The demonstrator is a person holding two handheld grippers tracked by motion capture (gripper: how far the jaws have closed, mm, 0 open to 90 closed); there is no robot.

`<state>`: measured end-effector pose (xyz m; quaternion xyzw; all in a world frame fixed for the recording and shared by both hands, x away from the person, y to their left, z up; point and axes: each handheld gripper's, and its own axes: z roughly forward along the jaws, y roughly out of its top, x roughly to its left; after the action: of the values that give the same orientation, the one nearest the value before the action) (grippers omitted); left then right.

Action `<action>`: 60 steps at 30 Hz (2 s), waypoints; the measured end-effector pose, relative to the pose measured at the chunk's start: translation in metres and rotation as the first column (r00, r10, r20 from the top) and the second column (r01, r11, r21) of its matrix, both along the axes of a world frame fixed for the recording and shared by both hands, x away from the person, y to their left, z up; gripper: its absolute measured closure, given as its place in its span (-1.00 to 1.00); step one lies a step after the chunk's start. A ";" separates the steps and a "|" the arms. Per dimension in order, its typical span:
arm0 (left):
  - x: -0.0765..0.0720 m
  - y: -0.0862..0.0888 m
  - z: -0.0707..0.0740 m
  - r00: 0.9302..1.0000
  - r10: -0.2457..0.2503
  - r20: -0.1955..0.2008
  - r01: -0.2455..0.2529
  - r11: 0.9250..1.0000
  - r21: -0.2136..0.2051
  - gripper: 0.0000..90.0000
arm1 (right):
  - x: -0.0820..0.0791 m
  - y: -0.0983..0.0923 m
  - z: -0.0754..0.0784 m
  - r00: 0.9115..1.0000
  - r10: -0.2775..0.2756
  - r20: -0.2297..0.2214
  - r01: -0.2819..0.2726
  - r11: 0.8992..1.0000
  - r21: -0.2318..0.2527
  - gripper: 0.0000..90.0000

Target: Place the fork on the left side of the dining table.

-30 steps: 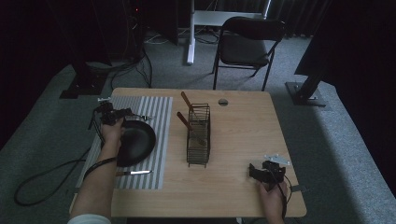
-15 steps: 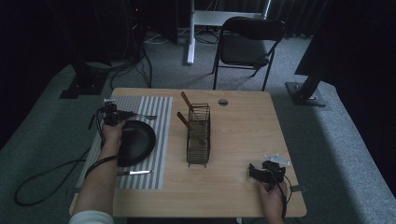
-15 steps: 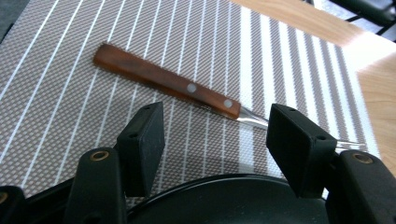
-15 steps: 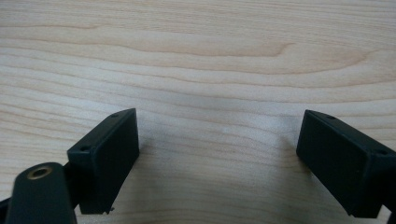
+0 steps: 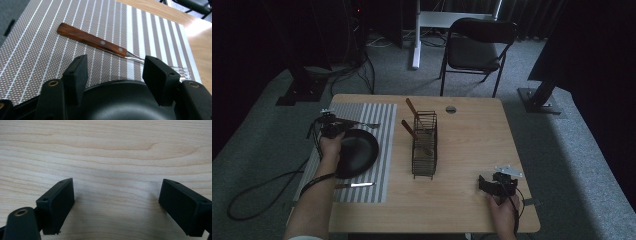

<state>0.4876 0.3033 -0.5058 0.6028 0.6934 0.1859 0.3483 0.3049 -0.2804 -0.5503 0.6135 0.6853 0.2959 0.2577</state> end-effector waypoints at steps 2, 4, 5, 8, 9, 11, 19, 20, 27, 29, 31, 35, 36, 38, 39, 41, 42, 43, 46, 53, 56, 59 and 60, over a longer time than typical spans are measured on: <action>-0.006 -0.005 0.003 0.999 -0.035 0.002 0.035 0.997 0.064 -0.16 | 0.000 0.000 0.000 1.000 0.000 0.000 0.000 1.000 0.000 -0.72; -0.011 -0.005 0.006 0.999 -0.035 0.013 0.034 0.998 0.055 -0.16 | 0.000 0.000 0.000 1.000 0.000 0.000 0.000 1.000 0.000 -0.72; -0.013 -0.005 0.007 0.999 -0.034 0.021 0.033 0.998 0.048 -0.16 | 0.000 0.000 0.000 1.000 0.000 0.000 0.000 1.000 0.000 -0.72; -0.022 -0.005 0.010 0.998 -0.051 0.033 0.049 0.997 0.057 -0.16 | 0.000 0.000 0.000 1.000 0.000 0.000 0.000 1.000 0.000 -0.72; -0.024 -0.005 0.011 0.998 -0.058 0.036 0.056 0.997 0.057 -0.16 | 0.000 0.000 0.000 1.000 0.000 0.000 0.000 1.000 0.000 -0.72; -0.032 -0.004 0.012 0.997 -0.067 0.048 0.064 0.996 0.063 -0.16 | 0.000 0.000 0.000 1.000 0.000 0.000 0.000 1.000 0.000 -0.72; -0.056 0.004 0.013 0.996 -0.053 0.074 0.046 0.994 0.095 -0.16 | 0.000 0.000 0.000 1.000 0.000 0.000 0.000 1.000 0.000 -0.72; -0.060 0.005 0.013 0.995 -0.061 0.081 0.052 0.993 0.108 -0.16 | 0.000 0.000 0.000 1.000 0.000 0.000 0.000 1.000 0.000 -0.72; -0.077 0.002 0.012 0.992 -0.085 0.095 0.073 0.990 0.124 -0.17 | 0.000 0.000 0.000 1.000 0.000 0.000 0.000 1.000 0.000 -0.72; -0.083 -0.001 0.012 0.989 -0.104 0.101 0.089 0.986 0.142 -0.17 | 0.000 0.000 0.000 1.000 0.000 0.000 0.000 1.000 0.000 -0.72; -0.090 -0.004 0.012 0.989 -0.109 0.101 0.090 0.980 0.175 -0.17 | 0.000 0.000 0.000 1.000 0.000 0.000 0.000 1.000 0.000 -0.72; -0.105 -0.009 0.012 0.985 -0.119 0.124 0.096 0.980 0.174 -0.17 | 0.000 0.000 0.000 1.000 0.000 0.000 0.000 1.000 0.000 -0.72; -0.108 -0.009 0.013 0.984 -0.119 0.129 0.097 0.981 0.170 -0.17 | 0.000 0.000 0.000 1.000 0.000 0.000 0.000 1.000 0.000 -0.72; -0.115 -0.010 0.012 0.982 -0.122 0.143 0.099 0.982 0.161 -0.17 | 0.000 0.000 0.000 1.000 0.000 0.000 0.000 1.000 0.000 -0.72; -0.117 -0.011 0.012 0.982 -0.122 0.146 0.096 0.980 0.177 -0.17 | 0.000 0.000 0.000 1.000 0.000 0.000 0.000 1.000 0.000 -0.72; -0.124 -0.011 0.012 0.979 -0.122 0.166 0.085 0.974 0.212 -0.17 | 0.000 0.000 0.000 1.000 0.000 0.000 0.000 1.000 0.000 -0.72; -0.124 -0.011 0.012 0.979 -0.122 0.166 0.085 0.974 0.212 -0.17 | 0.000 0.000 0.000 1.000 0.000 0.000 0.000 1.000 0.000 -0.72; -0.129 -0.010 0.012 0.978 -0.117 0.171 0.081 0.976 0.200 -0.17 | 0.000 0.000 0.000 1.000 0.000 0.000 0.000 1.000 0.000 -0.72; -0.137 -0.009 0.013 0.976 -0.124 0.177 0.091 0.979 0.183 -0.17 | 0.000 0.000 0.000 1.000 0.000 -0.001 0.000 1.000 0.000 -0.72; -0.156 -0.010 0.011 0.972 -0.150 0.183 0.118 0.977 0.175 -0.17 | 0.000 0.000 0.000 1.000 0.000 0.000 0.000 1.000 0.000 -0.72; -0.164 -0.011 0.012 0.968 -0.159 0.195 0.126 0.977 0.169 -0.17 | 0.000 0.000 0.000 1.000 0.000 0.000 0.000 1.000 0.000 -0.72; -0.171 -0.013 0.011 0.963 -0.180 0.198 0.144 0.973 0.181 -0.17 | 0.000 0.000 0.000 1.000 0.000 0.000 0.000 1.000 0.000 -0.72; -0.173 -0.014 0.011 0.962 -0.183 0.203 0.145 0.972 0.186 -0.17 | 0.000 0.000 0.000 1.000 0.000 0.000 0.000 1.000 0.000 -0.72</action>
<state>0.3142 0.2891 -0.4949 0.6615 0.5800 0.2797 0.3843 0.3049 -0.2804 -0.5503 0.6135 0.6854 0.2958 0.2576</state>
